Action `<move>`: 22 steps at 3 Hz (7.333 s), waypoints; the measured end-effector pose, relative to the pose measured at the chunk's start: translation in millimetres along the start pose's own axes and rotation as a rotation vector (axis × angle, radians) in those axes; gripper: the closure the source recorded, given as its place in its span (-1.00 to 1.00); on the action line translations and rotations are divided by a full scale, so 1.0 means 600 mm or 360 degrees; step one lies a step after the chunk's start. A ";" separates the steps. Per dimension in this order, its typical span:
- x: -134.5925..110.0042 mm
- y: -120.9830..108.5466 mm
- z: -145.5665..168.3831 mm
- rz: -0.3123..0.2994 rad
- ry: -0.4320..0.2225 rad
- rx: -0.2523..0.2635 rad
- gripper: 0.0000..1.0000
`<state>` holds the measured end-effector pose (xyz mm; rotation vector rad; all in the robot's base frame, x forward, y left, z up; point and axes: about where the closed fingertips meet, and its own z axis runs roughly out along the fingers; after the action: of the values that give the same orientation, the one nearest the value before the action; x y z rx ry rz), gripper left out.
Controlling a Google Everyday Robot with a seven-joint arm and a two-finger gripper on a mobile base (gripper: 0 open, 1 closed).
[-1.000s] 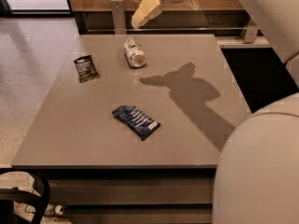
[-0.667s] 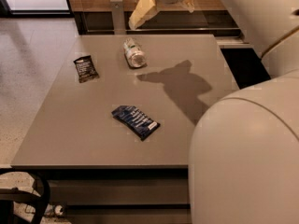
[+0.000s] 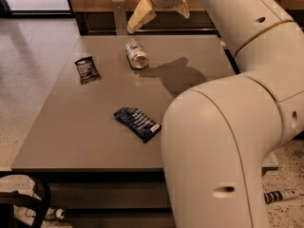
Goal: Place 7up can upright
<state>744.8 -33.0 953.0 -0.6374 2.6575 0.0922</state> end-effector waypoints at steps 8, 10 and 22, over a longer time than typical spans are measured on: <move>-0.002 0.066 0.121 0.0012 0.0225 -0.0016 -1.00; 0.004 0.071 0.143 0.0007 0.0119 -0.0145 -1.00; -0.040 0.089 0.238 0.0066 0.0286 -0.0024 -0.70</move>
Offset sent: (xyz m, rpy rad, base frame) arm -0.0055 0.0566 -0.0365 -0.1480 0.2104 0.0519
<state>793.1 47.0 830.1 -0.6222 2.8458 0.0693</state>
